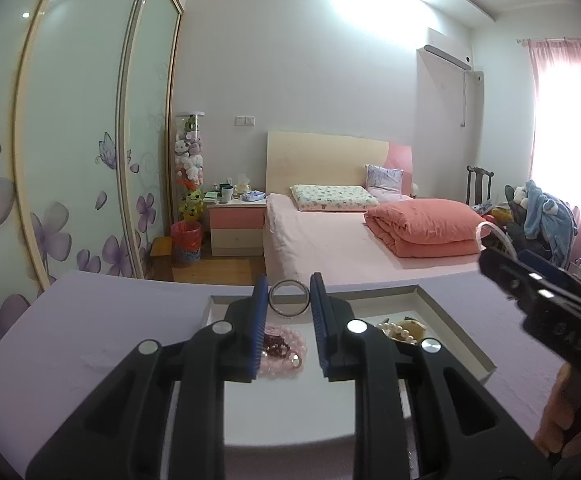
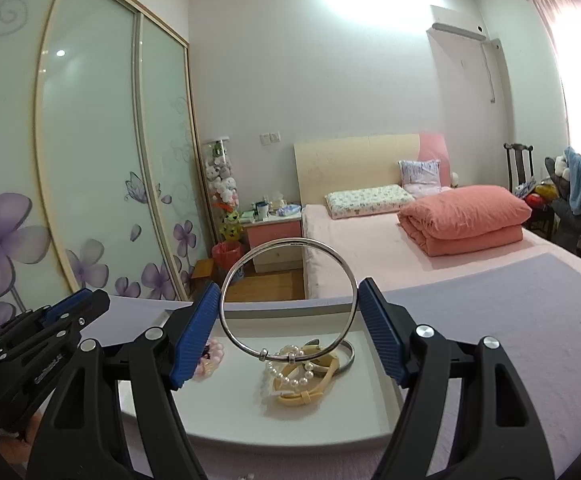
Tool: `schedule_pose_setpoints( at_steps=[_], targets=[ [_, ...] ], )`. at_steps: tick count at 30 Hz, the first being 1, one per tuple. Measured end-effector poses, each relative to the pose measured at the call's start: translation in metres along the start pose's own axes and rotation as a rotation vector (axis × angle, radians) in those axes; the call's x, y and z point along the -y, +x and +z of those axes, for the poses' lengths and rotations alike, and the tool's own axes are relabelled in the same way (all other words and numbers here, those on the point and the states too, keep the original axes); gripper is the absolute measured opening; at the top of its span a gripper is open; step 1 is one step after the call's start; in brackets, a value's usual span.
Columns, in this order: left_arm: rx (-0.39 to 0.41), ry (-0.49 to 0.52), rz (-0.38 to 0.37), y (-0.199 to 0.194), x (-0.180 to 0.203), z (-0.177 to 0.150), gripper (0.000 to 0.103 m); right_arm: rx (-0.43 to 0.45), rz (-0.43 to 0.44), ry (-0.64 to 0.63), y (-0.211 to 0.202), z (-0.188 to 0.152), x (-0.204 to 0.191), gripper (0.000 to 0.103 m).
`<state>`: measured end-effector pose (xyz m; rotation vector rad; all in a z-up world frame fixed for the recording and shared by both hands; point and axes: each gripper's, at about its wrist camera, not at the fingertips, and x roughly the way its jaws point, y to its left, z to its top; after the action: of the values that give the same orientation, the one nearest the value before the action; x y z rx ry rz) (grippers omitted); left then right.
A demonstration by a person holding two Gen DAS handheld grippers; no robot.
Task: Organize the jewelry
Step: 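Carry the silver ring and bangle over the tray, then open both tools to drop the silver ring and bangle into the tray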
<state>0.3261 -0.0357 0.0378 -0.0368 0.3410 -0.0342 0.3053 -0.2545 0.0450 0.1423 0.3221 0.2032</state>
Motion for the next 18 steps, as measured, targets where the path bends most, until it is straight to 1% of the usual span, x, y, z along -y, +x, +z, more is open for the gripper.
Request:
schedule_pose_setpoints(
  at_steps=[3, 5, 11, 13, 18],
  targets=[
    [-0.009, -0.005, 0.001, 0.017, 0.002, -0.002, 0.022, -0.05, -0.008, -0.005, 0.025, -0.01, 0.0, 0.071],
    [-0.024, -0.01, 0.004, 0.031, 0.001, -0.005, 0.022, -0.098, -0.011, -0.004, 0.041, -0.017, 0.001, 0.071],
    [-0.069, -0.009, 0.013, 0.061, -0.004, -0.015, 0.022, -0.206, -0.011, 0.033, 0.072, -0.029, 0.006, 0.071],
    [-0.082, -0.009, 0.013, 0.068, -0.005, -0.018, 0.022, -0.228, -0.017, 0.038, 0.077, -0.033, 0.007, 0.071],
    [-0.103, -0.017, 0.01, 0.078, -0.008, -0.023, 0.023, -0.25, -0.015, 0.04, 0.085, -0.032, 0.006, 0.072]
  ],
)
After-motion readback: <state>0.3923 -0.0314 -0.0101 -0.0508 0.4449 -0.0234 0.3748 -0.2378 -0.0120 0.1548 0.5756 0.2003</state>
